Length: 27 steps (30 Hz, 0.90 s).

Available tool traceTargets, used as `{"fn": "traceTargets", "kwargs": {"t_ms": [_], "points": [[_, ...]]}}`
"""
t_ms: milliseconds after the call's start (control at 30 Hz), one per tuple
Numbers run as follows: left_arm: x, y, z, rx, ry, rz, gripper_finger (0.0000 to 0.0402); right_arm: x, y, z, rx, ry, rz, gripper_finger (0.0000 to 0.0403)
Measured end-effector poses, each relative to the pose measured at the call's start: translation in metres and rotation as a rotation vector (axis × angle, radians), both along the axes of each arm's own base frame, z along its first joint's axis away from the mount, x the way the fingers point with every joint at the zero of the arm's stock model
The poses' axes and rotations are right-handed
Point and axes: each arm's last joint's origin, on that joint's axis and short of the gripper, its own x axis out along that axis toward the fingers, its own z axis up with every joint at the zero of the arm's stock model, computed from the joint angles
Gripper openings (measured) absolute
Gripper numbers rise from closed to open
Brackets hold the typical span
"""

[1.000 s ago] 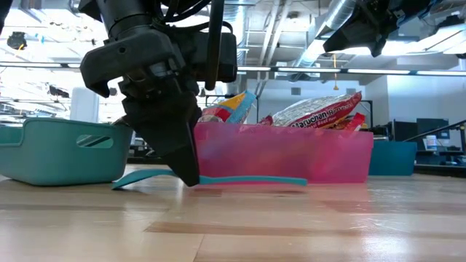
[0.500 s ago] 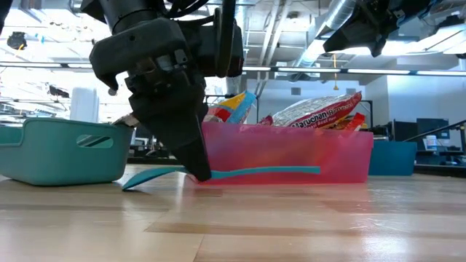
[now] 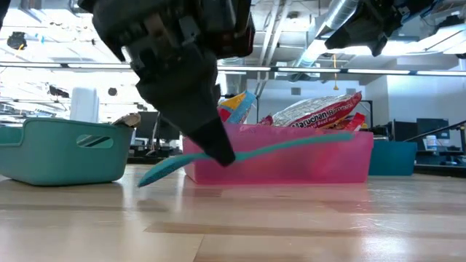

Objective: Pick & Place Food Item
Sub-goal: Put the blue baby spoon into the green bin

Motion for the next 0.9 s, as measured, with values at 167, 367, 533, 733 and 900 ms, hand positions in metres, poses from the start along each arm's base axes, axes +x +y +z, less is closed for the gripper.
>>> {"fn": "traceTargets", "kwargs": {"t_ms": [167, 367, 533, 733, 900], "points": [[0.004, -0.005, 0.004, -0.054, -0.051, -0.019, 0.0030, -0.003, 0.008, 0.000, -0.002, 0.001, 0.042, 0.0000], [0.009, -0.008, 0.009, -0.101, -0.121, -0.030, 0.0038, -0.008, 0.022, 0.000, -0.041, 0.012, 0.131, 0.0000], [0.012, -0.009, 0.013, -0.126, -0.162, -0.036, 0.0029, -0.015, 0.038, 0.000, -0.088, 0.022, 0.237, 0.0000], [0.017, -0.006, 0.017, -0.206, -0.190, -0.024, 0.0034, -0.020, 0.062, -0.009, -0.153, 0.042, 0.303, 0.0000], [0.021, -0.006, 0.021, -0.259, -0.230, -0.053, 0.0027, -0.018, 0.085, -0.021, -0.215, 0.026, 0.295, 0.0000]]}}
